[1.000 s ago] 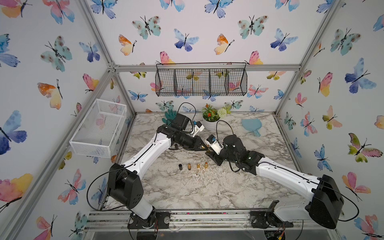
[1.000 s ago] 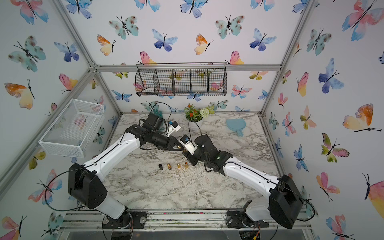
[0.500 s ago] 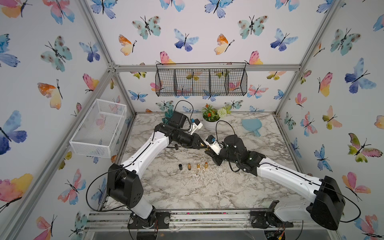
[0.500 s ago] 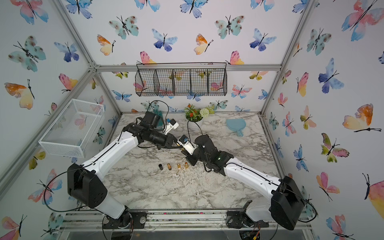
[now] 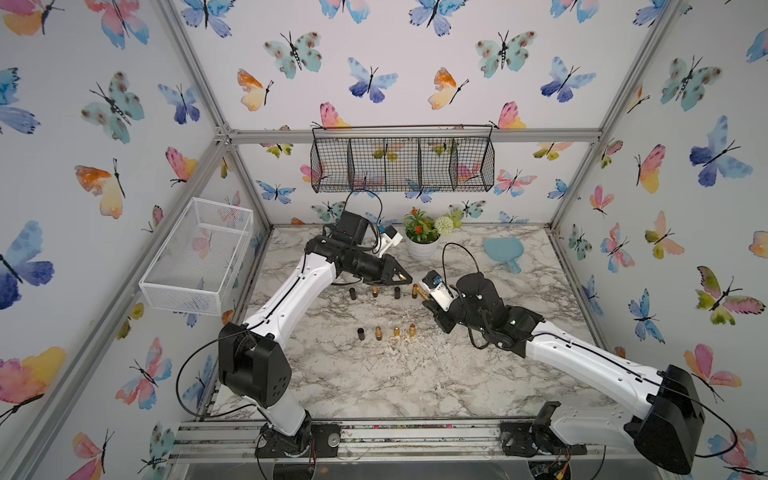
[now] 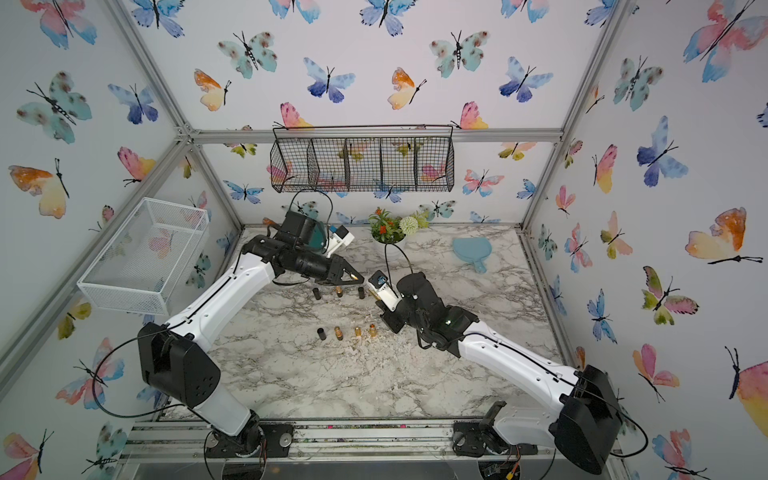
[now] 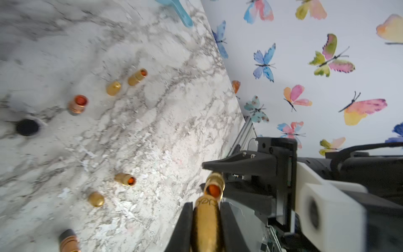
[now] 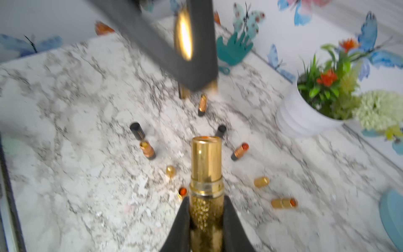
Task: Open the lipstick cap
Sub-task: Open the cover of the lipstick, then place the cover at the center of the board.
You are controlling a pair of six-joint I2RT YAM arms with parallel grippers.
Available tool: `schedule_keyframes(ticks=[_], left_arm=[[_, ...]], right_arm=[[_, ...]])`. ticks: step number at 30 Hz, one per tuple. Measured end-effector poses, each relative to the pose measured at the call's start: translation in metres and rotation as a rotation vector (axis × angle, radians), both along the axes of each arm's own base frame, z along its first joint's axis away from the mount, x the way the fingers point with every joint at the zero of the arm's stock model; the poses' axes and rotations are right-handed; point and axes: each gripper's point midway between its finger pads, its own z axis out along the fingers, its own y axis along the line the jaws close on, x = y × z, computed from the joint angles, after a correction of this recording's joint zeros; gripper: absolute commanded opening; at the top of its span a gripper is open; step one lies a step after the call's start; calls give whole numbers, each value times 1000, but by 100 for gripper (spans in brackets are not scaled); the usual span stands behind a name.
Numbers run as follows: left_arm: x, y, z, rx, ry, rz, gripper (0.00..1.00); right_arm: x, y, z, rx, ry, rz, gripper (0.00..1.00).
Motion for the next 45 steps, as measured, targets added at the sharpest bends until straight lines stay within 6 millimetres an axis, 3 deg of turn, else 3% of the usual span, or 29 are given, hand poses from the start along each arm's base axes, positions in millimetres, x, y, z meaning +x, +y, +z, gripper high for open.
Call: schedule_keyframes(ticks=[2,5,9,11,15,20,24,29,35,45], left_arm=[[14,14,3,5,-14,53,0],[25,25,6,6,-23,95,0],[22,15,1,42,-32,93,0],[20,0,-8,92,-48,81,0],[14,-35,-49,261,-76,76,0],[-3,-74,-103,438,-115,50,4],[-17,-103,-131,502,-151,23,5],[-28,-120,-178,608,-168,-5,5],[-31,-119,-223,723,-169,-21,6],[-27,-113,-243,784,-182,-22,12]], right_arm=[[-2,-14,-13,-54,26,-35,2],[-3,-25,-17,-87,37,-66,2],[-4,-35,-7,-81,18,-105,2],[-5,-42,3,-69,-3,-130,2],[-7,-55,45,8,-69,-183,2],[-13,-74,130,173,-212,-233,2],[-18,-81,157,225,-246,-245,3],[-16,-78,144,194,-221,-246,3],[-13,-75,120,145,-185,-244,4],[-12,-74,107,121,-168,-242,4]])
